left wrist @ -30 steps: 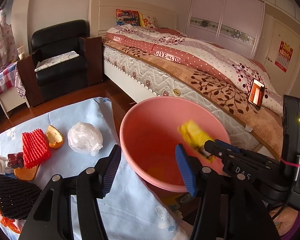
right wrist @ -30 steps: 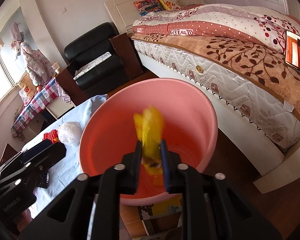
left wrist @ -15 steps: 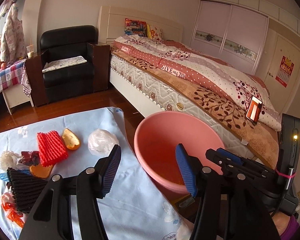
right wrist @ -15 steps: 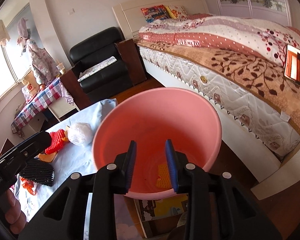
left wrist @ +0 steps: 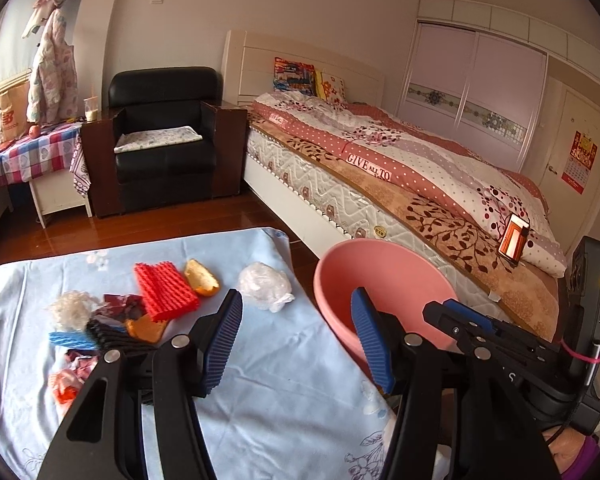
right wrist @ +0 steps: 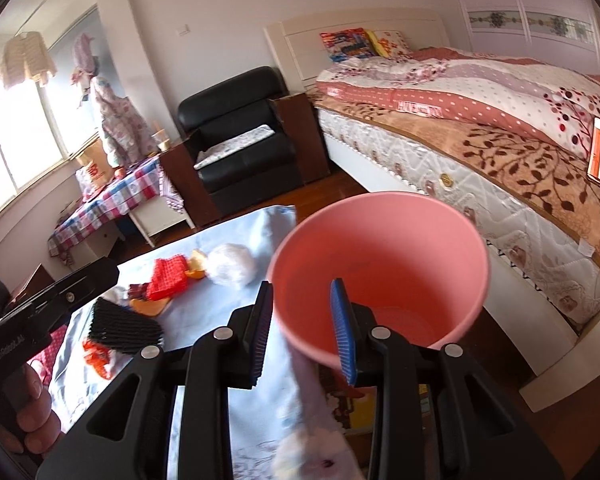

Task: Collect trash
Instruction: 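Open the right gripper over the bucket and return both tools to the table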

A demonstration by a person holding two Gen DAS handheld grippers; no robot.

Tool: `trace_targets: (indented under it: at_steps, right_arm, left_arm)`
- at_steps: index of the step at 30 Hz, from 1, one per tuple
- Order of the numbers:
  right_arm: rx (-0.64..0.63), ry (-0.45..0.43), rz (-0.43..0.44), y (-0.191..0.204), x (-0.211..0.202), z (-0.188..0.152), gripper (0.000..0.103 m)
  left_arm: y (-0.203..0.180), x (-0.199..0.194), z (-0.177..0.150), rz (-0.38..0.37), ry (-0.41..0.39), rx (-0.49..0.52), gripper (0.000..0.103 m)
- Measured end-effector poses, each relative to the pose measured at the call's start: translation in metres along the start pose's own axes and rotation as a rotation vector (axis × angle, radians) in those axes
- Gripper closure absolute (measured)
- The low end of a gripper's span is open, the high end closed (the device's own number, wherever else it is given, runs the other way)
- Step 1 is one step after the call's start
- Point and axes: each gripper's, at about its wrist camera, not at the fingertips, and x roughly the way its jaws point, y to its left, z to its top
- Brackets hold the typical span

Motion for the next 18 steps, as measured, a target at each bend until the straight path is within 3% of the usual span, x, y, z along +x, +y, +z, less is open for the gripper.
trace_targets:
  at_steps: [12,18]
  right_arm:
    - [-0.054,0.015,0.078,0.048,-0.005,-0.015,0.073]
    - [-0.079,0.042,0.114,0.067,0.002,-0.022,0.073]
  left_arm:
    - [0.068,-0.055,-0.020,0.115,-0.041,-0.075,0.047]
    - [0.107,-0.070,-0.042,0.185,-0.020,-0.112,0.047]
